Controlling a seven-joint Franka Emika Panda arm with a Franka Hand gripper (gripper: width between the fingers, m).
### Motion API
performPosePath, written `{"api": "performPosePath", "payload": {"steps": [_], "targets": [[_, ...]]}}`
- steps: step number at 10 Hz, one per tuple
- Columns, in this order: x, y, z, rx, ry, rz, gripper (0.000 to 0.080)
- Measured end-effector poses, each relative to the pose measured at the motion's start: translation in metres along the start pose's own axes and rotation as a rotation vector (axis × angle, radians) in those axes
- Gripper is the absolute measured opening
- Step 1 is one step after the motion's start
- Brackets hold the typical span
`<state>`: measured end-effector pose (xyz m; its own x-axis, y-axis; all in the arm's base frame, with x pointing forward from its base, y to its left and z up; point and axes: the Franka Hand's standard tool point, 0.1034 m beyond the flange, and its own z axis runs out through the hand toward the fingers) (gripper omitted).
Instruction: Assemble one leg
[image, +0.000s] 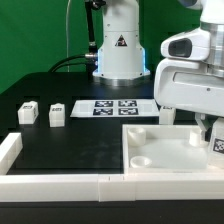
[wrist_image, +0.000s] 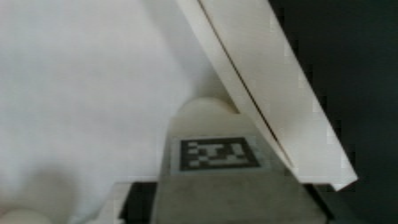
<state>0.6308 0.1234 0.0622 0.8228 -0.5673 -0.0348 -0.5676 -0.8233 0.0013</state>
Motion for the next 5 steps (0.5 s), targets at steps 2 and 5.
{"api": "performPosePath", "payload": {"steps": [2, 5], "targets": [[0.0005, 0.0004, 0.0, 0.005, -0.005, 0.17, 0.0291], [0.0, 0.0007, 0.001, 0.005, -0.008, 0.11, 0.0553]]}}
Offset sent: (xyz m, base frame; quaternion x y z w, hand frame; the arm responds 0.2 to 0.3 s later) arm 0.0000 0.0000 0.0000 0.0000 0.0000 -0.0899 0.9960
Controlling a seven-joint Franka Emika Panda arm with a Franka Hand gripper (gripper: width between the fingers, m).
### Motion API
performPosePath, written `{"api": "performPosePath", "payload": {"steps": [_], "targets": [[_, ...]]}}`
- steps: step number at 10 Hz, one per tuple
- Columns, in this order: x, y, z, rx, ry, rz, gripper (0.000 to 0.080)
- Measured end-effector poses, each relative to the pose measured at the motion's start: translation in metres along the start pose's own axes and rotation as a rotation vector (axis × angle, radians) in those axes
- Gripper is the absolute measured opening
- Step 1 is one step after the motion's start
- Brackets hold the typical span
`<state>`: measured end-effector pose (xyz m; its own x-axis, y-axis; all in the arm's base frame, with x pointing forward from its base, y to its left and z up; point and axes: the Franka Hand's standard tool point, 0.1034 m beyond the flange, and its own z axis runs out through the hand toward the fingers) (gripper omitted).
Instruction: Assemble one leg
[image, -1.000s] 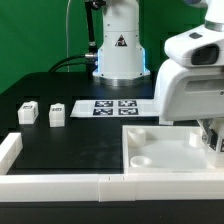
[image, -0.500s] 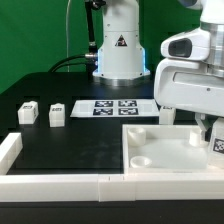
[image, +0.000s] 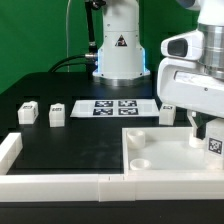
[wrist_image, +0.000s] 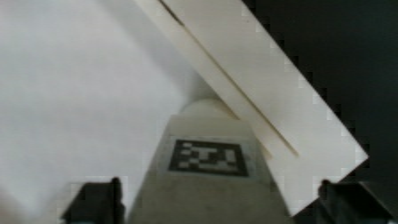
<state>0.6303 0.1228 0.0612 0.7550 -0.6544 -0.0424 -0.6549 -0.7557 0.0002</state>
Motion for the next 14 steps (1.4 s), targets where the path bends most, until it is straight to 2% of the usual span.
{"api": "performPosePath", "payload": {"steps": [1, 3, 6, 8, 11, 12, 13, 14], "targets": [[0.0004, 0.0004, -0.0008, -0.001, 0.0, -0.142, 0.0619], [0.0007, 0.0, -0.002, 0.0, 0.003, -0.407, 0.0643], [0.0012, 0.0023, 0.0015, -0.01, -0.001, -0.853, 0.0649], [0.0014, 0.0053, 0.0012, -0.032, -0.029, -1.1, 0.0649], [0.0039, 0.007, 0.0007, -0.037, -0.023, -1.207, 0.0649], [0.0039, 0.007, 0.0007, -0.037, -0.023, -1.206, 0.0559], [0.004, 0.0071, 0.0007, -0.037, -0.023, -1.206, 0.0364], [0.0039, 0.007, 0.0007, -0.037, -0.023, -1.178, 0.0286]]}}
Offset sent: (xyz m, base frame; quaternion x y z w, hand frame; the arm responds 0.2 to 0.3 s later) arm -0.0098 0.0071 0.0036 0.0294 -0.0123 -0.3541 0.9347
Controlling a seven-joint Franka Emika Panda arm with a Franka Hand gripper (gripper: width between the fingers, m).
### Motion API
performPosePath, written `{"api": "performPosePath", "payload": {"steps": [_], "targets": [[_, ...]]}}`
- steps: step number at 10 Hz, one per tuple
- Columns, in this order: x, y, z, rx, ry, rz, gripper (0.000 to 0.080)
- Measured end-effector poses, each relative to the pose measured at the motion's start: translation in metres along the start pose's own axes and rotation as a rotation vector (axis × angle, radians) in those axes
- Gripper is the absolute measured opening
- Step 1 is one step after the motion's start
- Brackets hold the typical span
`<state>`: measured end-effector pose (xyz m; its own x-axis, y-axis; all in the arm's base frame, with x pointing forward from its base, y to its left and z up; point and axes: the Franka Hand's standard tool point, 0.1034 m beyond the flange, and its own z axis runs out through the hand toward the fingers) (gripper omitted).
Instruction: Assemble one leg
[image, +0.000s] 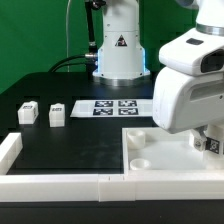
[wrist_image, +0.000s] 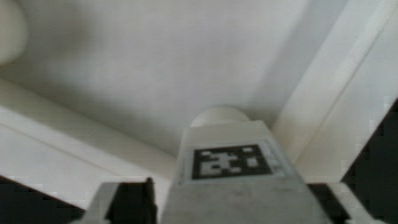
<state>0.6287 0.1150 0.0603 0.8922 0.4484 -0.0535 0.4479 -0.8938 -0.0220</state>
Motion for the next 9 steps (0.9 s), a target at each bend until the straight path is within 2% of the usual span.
{"api": "performPosePath", "payload": {"steps": [3, 7, 9], "targets": [[-0.0001, -0.0001, 0.0001, 0.0, 0.0, 0.111, 0.0287], [0.0024, -0.0059, 0.0003, 0.006, 0.005, 0.748, 0.0287], [-0.0009, -0.0014, -0.0003, -0.003, 0.0, 0.971, 0.0287]]}}
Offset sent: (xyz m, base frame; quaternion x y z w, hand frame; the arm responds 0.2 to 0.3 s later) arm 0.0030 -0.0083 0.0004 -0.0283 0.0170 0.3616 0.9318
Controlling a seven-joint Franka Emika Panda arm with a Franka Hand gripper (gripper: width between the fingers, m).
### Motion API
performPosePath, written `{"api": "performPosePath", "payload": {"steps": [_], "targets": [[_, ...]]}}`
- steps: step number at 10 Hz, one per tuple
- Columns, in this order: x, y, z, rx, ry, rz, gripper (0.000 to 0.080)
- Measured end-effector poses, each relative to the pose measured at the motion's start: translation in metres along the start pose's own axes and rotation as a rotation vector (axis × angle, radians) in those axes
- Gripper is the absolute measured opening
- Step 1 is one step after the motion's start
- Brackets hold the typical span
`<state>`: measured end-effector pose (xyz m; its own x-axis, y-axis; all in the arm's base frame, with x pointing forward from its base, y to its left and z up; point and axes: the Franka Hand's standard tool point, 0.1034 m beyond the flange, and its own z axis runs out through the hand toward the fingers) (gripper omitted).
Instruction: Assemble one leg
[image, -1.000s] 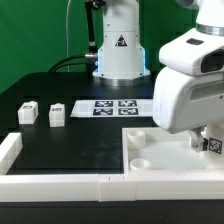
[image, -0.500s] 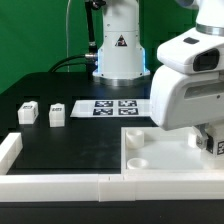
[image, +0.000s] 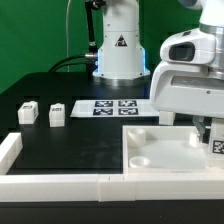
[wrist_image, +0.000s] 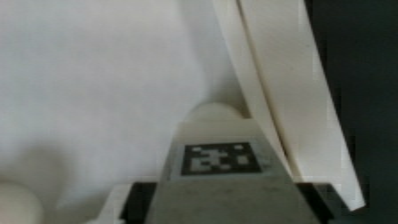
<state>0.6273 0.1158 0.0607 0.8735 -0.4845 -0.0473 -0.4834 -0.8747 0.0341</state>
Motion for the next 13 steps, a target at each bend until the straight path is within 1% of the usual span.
{"api": "performPosePath", "payload": {"steps": [1, 4, 6, 7, 8, 9, 10, 13], "targets": [[0.002, 0.007, -0.001, -0.017, -0.002, 0.112, 0.0295], [0.007, 0.022, -0.001, -0.061, 0.005, 0.296, 0.0305], [0.007, 0.023, -0.001, -0.06, 0.005, 0.296, 0.0307], [0.007, 0.023, -0.001, -0.06, 0.006, 0.296, 0.0474], [0.007, 0.023, -0.001, -0.06, 0.006, 0.296, 0.0615], [0.007, 0.023, -0.001, -0.06, 0.006, 0.296, 0.0615], [0.007, 0.023, -0.001, -0.06, 0.006, 0.296, 0.0639], [0.007, 0.023, -0.001, -0.06, 0.006, 0.296, 0.0648]]}}
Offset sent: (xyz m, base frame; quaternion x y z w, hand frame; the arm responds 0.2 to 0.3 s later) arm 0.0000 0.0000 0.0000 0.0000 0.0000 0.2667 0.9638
